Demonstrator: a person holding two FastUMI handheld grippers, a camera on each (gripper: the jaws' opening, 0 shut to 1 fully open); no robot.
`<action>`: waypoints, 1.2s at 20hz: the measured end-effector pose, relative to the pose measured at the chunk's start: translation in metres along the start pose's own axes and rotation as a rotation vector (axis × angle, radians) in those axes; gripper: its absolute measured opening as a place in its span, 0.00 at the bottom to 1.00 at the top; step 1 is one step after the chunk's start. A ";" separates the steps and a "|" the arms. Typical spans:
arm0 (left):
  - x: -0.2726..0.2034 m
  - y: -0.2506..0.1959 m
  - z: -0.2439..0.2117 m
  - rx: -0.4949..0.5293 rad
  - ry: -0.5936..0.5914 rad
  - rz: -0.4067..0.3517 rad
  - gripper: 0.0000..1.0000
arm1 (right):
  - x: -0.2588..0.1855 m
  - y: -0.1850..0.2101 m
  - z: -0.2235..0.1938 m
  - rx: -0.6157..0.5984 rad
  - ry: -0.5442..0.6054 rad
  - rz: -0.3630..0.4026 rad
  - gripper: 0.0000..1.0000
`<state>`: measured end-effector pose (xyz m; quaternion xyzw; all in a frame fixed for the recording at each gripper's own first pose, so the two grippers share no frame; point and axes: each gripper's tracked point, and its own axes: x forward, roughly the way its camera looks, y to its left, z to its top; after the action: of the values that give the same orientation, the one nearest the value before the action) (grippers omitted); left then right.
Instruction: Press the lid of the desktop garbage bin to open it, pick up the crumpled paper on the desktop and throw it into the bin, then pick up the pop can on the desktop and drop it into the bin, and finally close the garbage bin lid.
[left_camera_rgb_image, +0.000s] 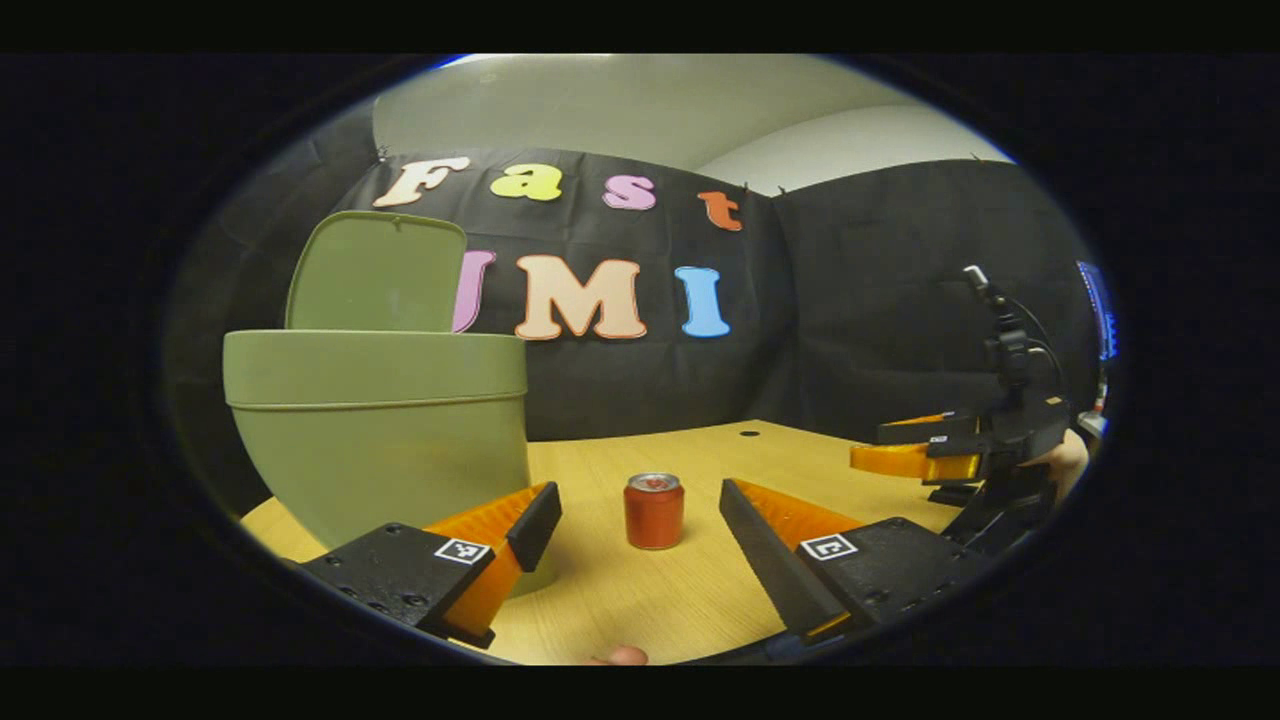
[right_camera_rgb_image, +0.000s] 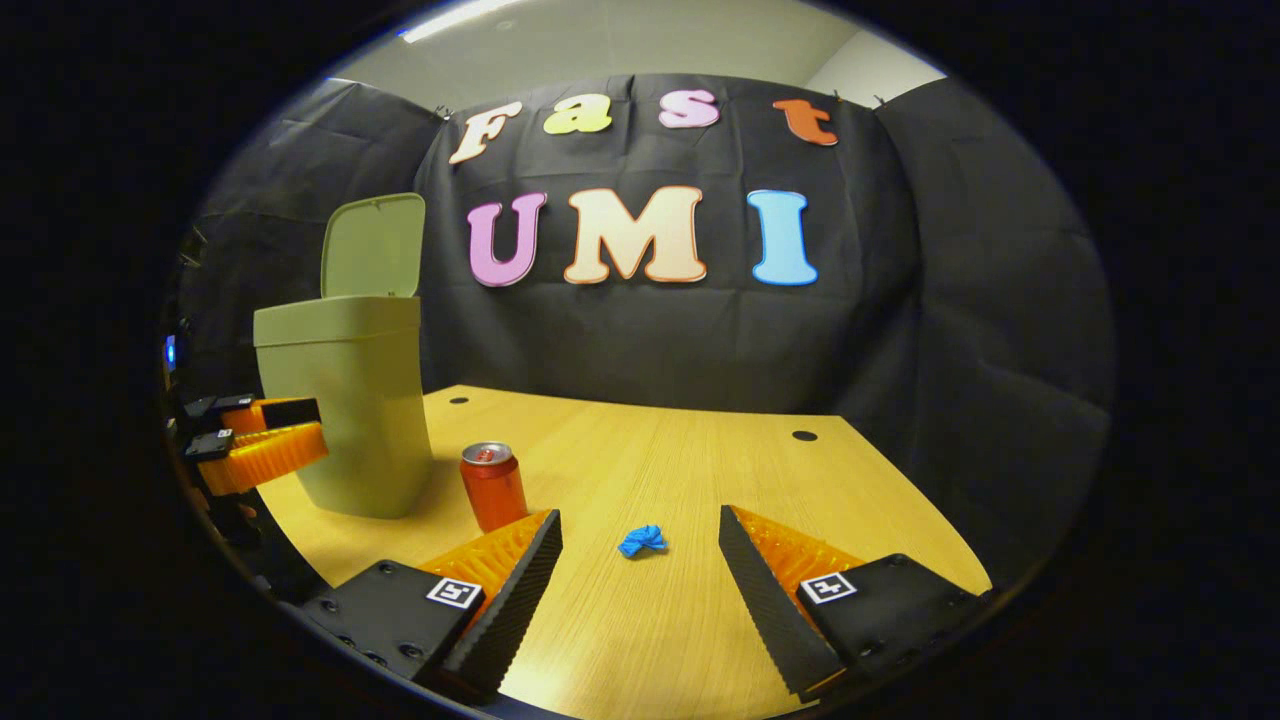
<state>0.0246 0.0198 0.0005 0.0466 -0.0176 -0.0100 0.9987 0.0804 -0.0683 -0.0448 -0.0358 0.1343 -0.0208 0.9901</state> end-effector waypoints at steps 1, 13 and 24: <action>0.001 0.002 0.000 0.002 0.008 0.005 0.96 | 0.010 -0.002 -0.002 -0.005 0.030 0.005 0.99; 0.007 0.011 -0.015 0.010 0.047 0.016 0.96 | 0.113 0.008 -0.047 -0.140 0.422 0.064 0.99; 0.009 0.013 -0.022 -0.011 0.072 0.016 0.96 | 0.141 0.008 -0.078 -0.034 0.598 0.061 0.91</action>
<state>0.0347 0.0347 -0.0199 0.0410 0.0178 -0.0007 0.9990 0.1958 -0.0729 -0.1575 -0.0409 0.4213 0.0015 0.9060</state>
